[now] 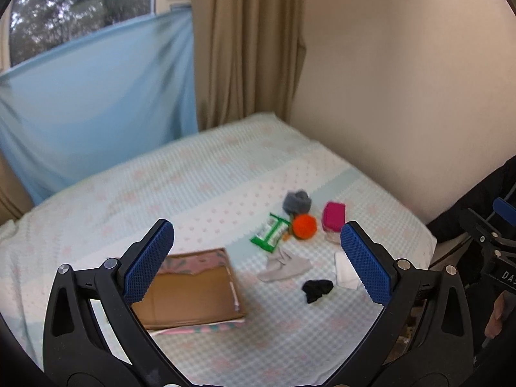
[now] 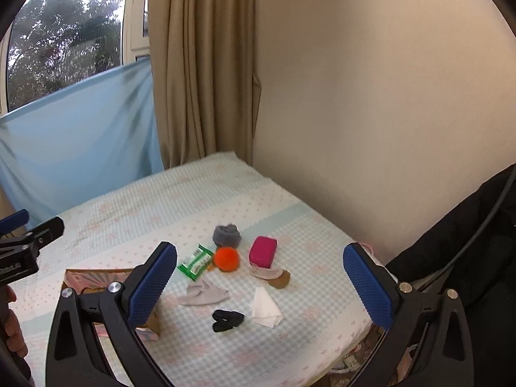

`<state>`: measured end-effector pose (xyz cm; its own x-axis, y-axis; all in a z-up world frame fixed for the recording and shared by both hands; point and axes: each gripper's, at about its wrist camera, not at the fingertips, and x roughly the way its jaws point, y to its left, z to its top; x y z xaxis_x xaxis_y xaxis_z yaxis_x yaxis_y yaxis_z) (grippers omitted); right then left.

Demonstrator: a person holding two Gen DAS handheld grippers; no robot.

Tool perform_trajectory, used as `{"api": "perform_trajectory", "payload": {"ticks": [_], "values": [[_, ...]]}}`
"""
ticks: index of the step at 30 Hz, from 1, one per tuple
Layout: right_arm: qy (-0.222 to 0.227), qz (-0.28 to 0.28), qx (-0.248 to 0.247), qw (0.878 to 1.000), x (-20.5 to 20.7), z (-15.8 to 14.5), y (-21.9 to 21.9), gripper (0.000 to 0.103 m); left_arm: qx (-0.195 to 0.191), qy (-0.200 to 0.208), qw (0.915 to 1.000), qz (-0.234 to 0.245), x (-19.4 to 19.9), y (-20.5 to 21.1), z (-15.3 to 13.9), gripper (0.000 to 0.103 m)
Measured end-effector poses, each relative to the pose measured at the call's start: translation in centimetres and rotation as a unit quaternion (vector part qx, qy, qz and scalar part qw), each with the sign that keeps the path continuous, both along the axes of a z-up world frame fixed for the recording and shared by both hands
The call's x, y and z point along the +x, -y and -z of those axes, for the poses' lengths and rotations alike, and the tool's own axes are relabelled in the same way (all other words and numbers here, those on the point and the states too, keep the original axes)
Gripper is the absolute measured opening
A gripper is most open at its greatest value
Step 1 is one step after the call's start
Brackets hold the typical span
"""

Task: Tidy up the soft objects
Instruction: 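Move the left tool toward the green packet while the right tool approaches the brush, then grasp the green wet-wipe packet with the left tool while the right grasps the brush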

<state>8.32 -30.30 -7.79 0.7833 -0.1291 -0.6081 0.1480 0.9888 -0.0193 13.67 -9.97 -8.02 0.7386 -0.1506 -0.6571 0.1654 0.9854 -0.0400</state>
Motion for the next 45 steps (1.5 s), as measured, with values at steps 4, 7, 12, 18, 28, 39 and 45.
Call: {"api": "perform_trajectory", "payload": {"ticks": [4,7,12,18,28,39,45], "values": [[-0.025,-0.011,0.013,1.0,3.1,2.6,3.3,0.103,0.014,-0.042,0.9989,0.014,3.9,3.1,3.6,0.102],[-0.052,-0.013,0.01,0.998,6.0,5.3,6.1,0.103,0.033,-0.071,0.9968,0.012,6.9,5.0,6.6,0.102],[-0.097,-0.046,0.006,0.994,10.2,10.5,9.5,0.103,0.05,-0.124,0.991,0.001,12.8,7.6,12.2,0.102],[-0.154,-0.113,0.003,0.982,16.0,18.3,12.0,0.103,0.082,-0.19,0.9784,0.002,19.1,9.9,19.7,0.102],[-0.242,-0.184,-0.005,0.953,21.9,30.2,12.5,0.103,0.15,-0.288,0.9458,0.015,25.7,11.5,30.8,0.102],[-0.291,-0.223,0.01,0.93,25.1,36.6,12.0,0.096,0.185,-0.344,0.9188,0.055,29.9,12.1,38.2,0.09],[-0.299,-0.233,0.01,0.925,25.9,37.6,11.1,0.068,0.172,-0.363,0.9124,0.079,30.3,12.1,39.7,0.072]]}}
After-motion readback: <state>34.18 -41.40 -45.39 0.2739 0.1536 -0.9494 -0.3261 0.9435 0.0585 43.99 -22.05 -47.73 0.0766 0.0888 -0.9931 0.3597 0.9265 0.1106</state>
